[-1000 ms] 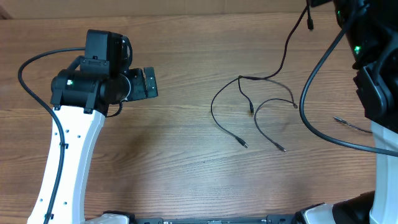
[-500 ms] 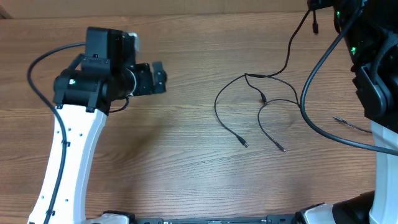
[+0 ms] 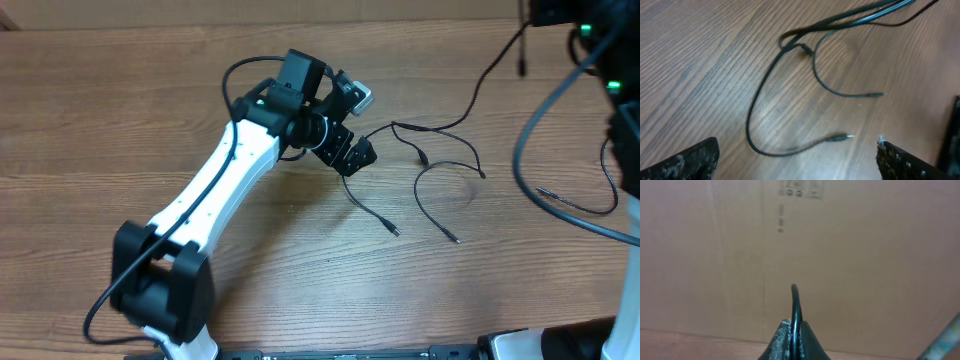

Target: Untangle cables

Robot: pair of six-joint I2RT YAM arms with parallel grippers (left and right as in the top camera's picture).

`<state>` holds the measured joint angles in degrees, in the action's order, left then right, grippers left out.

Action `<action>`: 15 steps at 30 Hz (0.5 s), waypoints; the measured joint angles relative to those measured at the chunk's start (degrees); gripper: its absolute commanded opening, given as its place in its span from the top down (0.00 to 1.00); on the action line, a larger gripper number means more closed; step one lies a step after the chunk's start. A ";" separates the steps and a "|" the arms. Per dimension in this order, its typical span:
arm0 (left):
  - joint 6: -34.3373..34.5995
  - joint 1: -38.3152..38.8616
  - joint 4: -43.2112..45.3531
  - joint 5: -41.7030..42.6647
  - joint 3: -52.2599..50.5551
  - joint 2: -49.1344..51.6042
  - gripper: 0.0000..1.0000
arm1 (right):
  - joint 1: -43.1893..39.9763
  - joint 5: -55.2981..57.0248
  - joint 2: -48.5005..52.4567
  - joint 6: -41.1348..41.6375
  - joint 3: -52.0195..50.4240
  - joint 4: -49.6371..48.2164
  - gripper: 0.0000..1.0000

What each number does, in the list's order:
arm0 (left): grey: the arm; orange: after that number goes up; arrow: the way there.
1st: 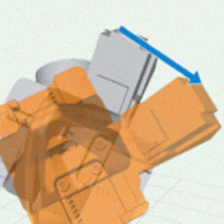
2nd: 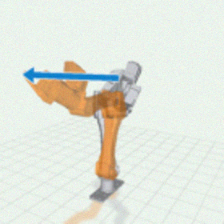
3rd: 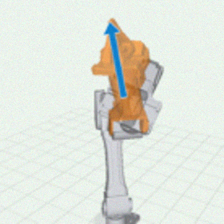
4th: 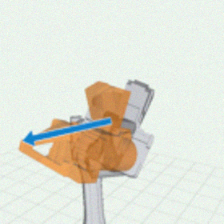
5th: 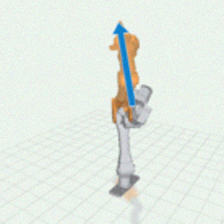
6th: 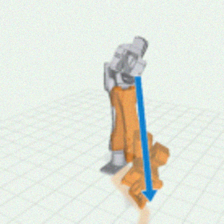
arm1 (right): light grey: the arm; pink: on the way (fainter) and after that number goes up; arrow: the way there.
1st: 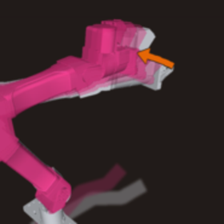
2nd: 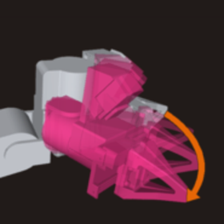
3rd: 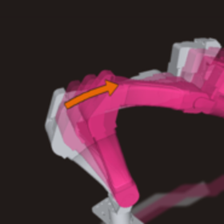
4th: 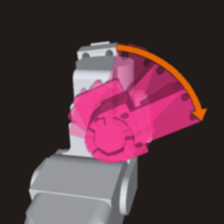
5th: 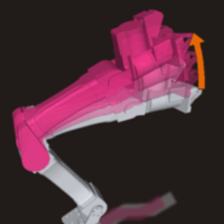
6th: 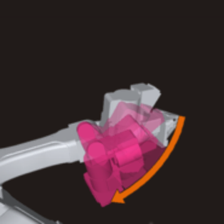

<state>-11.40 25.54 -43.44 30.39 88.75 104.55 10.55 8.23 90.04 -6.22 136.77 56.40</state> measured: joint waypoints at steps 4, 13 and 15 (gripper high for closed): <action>-2.80 0.37 6.49 0.44 -0.09 6.29 0.00 | -6.21 -10.88 -2.14 1.18 0.00 0.31 0.96; -4.02 3.26 14.97 5.64 -0.13 10.21 0.00 | -12.68 -30.03 -4.07 3.61 0.00 1.70 0.96; -4.26 4.26 14.97 5.99 -0.13 10.86 0.00 | -12.87 -32.04 -4.07 4.02 -0.02 1.51 0.96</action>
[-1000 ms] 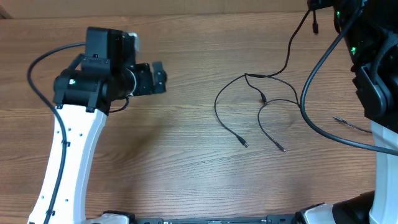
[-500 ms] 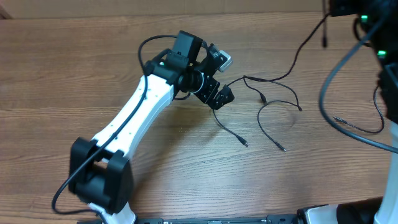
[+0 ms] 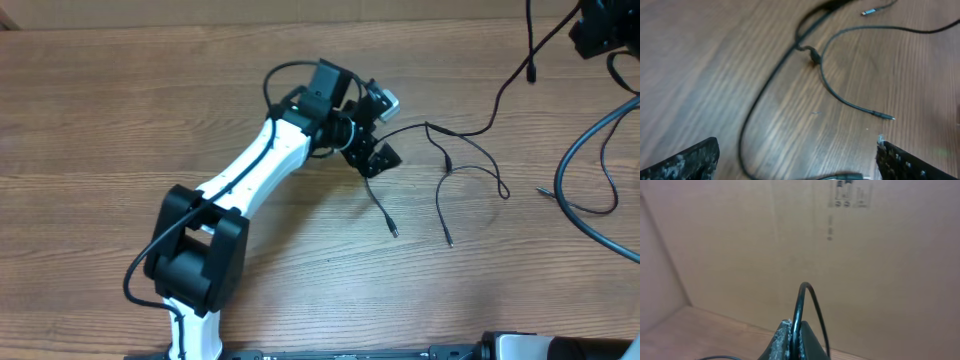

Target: Untangle cables

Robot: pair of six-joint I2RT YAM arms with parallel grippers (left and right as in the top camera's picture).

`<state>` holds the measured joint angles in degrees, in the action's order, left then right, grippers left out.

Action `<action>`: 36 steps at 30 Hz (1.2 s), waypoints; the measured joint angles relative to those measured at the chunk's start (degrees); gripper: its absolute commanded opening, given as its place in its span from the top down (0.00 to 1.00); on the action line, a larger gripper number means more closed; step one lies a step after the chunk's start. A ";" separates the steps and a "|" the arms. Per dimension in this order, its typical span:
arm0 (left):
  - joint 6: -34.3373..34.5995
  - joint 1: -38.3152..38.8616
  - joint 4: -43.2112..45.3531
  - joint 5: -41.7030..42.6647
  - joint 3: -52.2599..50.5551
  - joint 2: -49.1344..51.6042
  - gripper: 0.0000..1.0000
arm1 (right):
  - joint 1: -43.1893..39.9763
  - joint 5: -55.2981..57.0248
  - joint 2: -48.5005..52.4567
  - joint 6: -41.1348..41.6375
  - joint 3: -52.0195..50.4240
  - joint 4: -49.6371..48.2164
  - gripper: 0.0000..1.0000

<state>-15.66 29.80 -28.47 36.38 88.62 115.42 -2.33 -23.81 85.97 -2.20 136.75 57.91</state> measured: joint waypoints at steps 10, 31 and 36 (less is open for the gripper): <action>-5.22 2.84 1.66 -0.15 0.00 0.74 0.55 | -0.04 -5.07 -0.02 2.89 0.02 -0.11 0.96; -3.17 -8.61 -4.96 16.44 0.00 0.76 0.00 | -5.55 -0.79 -2.78 3.54 0.02 2.16 0.96; -8.33 -8.57 -0.46 23.69 0.00 0.76 0.00 | -5.55 -7.13 -2.78 5.14 0.02 2.16 0.96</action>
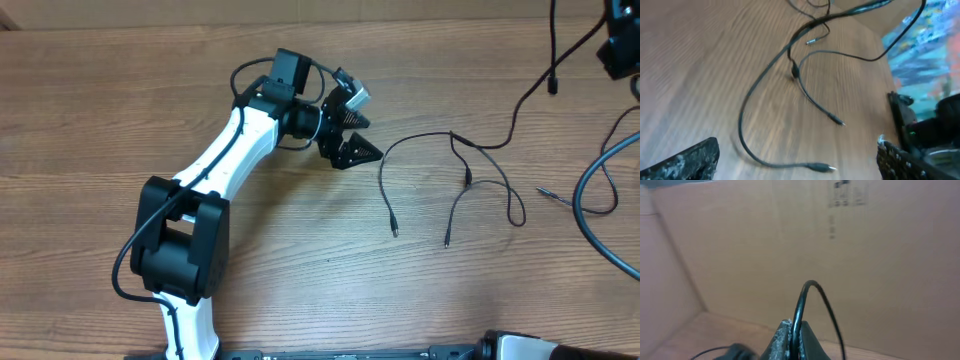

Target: Untangle cables

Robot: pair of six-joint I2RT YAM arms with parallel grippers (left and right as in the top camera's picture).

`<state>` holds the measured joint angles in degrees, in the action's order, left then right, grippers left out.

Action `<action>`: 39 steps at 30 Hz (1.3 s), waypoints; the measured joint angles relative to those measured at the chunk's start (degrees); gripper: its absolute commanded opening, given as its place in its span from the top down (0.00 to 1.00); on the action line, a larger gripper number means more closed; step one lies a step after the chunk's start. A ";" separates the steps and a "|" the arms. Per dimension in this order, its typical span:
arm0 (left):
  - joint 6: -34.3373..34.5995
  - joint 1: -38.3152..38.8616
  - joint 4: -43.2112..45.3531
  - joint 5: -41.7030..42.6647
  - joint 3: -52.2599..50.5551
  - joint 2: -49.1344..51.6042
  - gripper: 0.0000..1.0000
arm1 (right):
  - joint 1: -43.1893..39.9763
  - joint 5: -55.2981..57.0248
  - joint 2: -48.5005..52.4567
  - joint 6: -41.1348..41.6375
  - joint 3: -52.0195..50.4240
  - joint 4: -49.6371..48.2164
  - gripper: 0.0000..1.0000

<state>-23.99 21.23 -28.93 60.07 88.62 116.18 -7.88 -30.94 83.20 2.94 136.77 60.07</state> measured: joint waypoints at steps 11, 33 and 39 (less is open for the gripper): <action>-4.48 7.87 9.94 -18.93 0.00 0.00 0.02 | 0.00 -14.69 -0.22 5.64 0.00 -4.48 0.96; -7.30 8.24 -3.78 -23.23 0.02 0.00 0.70 | -11.82 -16.41 -1.20 7.37 0.00 -5.90 0.96; -6.40 8.24 -8.55 -22.69 0.02 0.00 0.58 | -17.31 -13.11 -1.20 7.37 0.00 -6.51 0.96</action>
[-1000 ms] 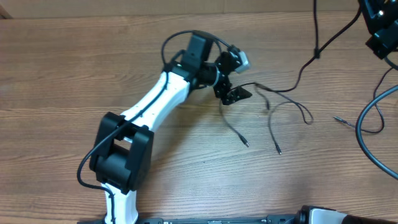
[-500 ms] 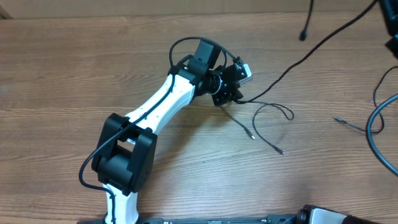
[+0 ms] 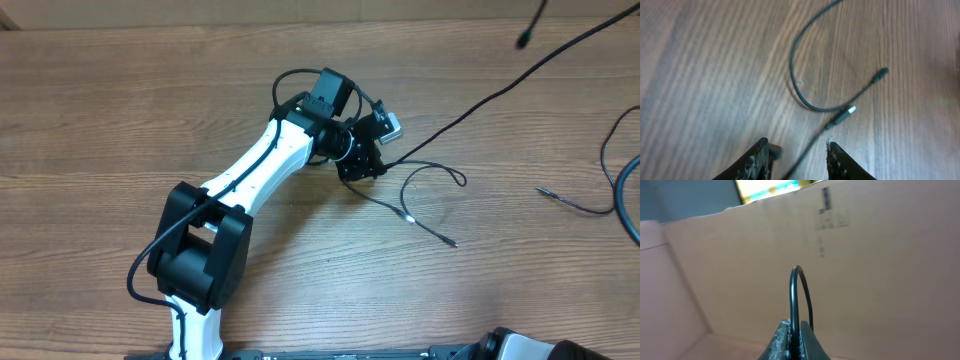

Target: Untangle cables

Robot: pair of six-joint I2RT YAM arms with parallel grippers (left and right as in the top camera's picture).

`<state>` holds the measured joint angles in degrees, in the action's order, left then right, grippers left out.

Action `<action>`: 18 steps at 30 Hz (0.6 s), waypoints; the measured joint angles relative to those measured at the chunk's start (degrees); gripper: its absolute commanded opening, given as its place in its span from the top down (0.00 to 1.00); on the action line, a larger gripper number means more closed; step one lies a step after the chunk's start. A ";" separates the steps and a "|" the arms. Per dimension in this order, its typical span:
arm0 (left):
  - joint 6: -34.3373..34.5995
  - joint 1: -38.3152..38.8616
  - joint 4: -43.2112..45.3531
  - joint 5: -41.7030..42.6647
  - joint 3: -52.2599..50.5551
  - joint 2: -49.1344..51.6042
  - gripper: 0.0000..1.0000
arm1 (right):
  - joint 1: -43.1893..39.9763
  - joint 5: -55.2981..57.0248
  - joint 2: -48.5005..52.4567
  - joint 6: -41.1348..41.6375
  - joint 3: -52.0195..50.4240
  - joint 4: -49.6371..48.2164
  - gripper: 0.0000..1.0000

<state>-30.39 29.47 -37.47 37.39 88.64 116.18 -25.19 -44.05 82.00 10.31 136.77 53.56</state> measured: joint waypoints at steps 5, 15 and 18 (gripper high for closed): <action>0.24 0.00 -4.11 0.09 0.00 0.00 0.45 | -5.44 1.09 0.02 0.02 0.00 0.02 0.96; 5.60 0.00 -5.64 0.02 0.00 0.00 0.31 | -5.97 1.70 0.37 -0.04 0.00 0.04 0.96; 8.13 0.00 -7.02 0.02 0.00 0.00 0.30 | -5.97 2.73 1.25 -0.04 0.00 0.02 0.96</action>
<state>-22.26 29.47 -44.49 37.41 88.64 116.18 -31.16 -41.32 83.24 10.26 136.77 53.58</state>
